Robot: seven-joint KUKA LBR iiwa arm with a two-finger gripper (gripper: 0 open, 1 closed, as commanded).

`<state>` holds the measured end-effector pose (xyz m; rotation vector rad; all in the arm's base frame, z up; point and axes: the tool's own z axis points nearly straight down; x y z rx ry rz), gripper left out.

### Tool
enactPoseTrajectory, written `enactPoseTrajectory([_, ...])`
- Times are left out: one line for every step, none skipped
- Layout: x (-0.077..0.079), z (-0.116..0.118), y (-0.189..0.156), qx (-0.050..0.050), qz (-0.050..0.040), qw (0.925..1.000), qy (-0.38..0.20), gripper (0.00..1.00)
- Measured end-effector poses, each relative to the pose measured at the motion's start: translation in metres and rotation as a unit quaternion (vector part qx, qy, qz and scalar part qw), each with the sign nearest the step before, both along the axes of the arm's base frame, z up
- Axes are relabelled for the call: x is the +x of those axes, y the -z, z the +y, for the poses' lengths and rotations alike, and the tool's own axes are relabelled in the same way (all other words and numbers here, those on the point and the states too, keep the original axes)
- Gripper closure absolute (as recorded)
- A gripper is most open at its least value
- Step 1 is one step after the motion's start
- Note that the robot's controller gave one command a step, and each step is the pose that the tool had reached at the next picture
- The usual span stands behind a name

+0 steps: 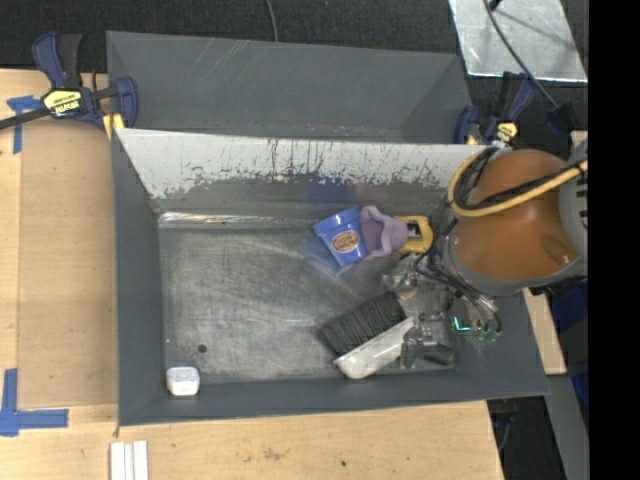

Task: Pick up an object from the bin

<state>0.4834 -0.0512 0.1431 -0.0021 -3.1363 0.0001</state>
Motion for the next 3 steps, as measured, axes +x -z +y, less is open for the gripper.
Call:
enactPoseTrajectory([0.002, 0.000, -0.003, 0.000, -0.0039, 1.0000, -0.001, 0.00])
enactPoseTrajectory([0.013, -0.005, 0.070, 0.000, -0.0019, 0.9742, -0.226, 1.00])
enactPoseTrajectory([0.013, -0.005, 0.070, 0.000, -0.0018, 0.9741, -0.226, 1.00])
